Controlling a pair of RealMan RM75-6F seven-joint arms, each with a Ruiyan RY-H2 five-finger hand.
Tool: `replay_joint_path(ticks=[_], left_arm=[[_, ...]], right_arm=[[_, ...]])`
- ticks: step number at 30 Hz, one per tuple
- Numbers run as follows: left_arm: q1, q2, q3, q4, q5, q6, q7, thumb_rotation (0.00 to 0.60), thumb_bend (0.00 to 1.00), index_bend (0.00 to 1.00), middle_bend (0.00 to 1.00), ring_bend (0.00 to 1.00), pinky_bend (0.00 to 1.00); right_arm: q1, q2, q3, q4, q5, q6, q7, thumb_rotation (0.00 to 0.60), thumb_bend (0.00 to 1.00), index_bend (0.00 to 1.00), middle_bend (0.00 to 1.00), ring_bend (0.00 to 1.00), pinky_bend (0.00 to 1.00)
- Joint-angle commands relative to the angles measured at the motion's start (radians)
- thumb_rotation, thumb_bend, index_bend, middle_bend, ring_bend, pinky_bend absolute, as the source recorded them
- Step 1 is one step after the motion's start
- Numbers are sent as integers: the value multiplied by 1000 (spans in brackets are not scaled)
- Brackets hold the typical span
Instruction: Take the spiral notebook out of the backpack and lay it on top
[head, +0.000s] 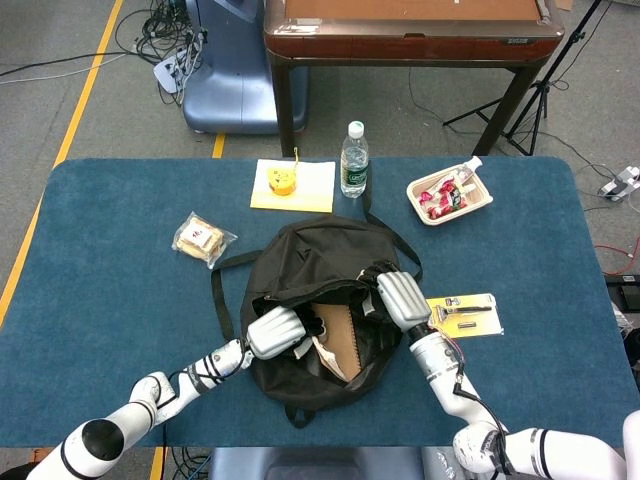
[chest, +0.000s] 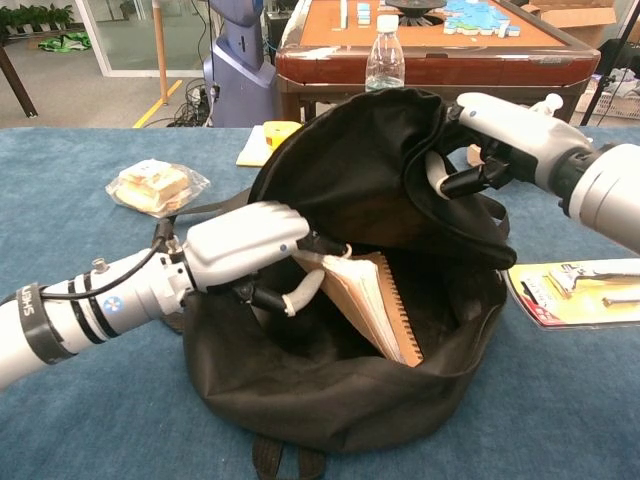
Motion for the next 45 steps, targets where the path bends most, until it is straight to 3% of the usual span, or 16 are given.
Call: replay_joint_path(ticks=[1, 10, 18, 27, 33, 35, 36, 40, 42, 45], left_arm=[[15, 17, -21, -35, -7, 59, -29, 600, 656, 618, 612, 468, 354], [39, 68, -92, -166, -49, 165, -121, 600, 658, 670, 680, 523, 414], [58, 138, -150, -303, -92, 190, -160, 600, 657, 672, 701, 536, 429], [90, 345, -228, -586, -141, 202, -71, 600, 657, 660, 704, 536, 432], [134, 511, -265, -767, -196, 172, 13, 600, 657, 653, 704, 536, 432], [147, 551, -279, -797, -212, 167, 40, 600, 657, 652, 704, 536, 432], [151, 567, -284, -807, -218, 162, 50, 600, 658, 650, 704, 536, 432], [163, 612, -308, -824, -257, 128, 91, 600, 657, 647, 704, 533, 434], [161, 619, -320, -816, -279, 99, 101, 600, 657, 647, 704, 533, 434], [150, 606, -329, -774, -295, 59, 139, 600, 657, 646, 704, 533, 434]], right_arm=[[0, 5, 5, 11, 13, -3, 3, 600, 796, 646, 461, 287, 178], [-1, 19, 26, 35, 43, -11, 39, 600, 796, 642, 456, 287, 178], [3, 40, 28, 52, 60, -49, 79, 600, 796, 631, 447, 287, 178], [8, 59, -2, 43, 14, -81, 102, 600, 794, 611, 433, 289, 178], [14, 108, -75, -16, -84, -122, 82, 600, 760, 546, 383, 258, 177], [21, 138, -107, -46, -118, -151, 64, 600, 707, 501, 349, 227, 147], [28, 156, -122, -61, -128, -173, 52, 600, 634, 436, 306, 193, 112], [59, 240, -162, -139, -121, -254, -20, 600, 235, 33, 39, 13, 7], [53, 261, -166, -175, -143, -235, -24, 600, 135, 0, 0, 0, 0], [28, 295, -172, -207, -200, -183, 4, 600, 120, 0, 0, 0, 0]])
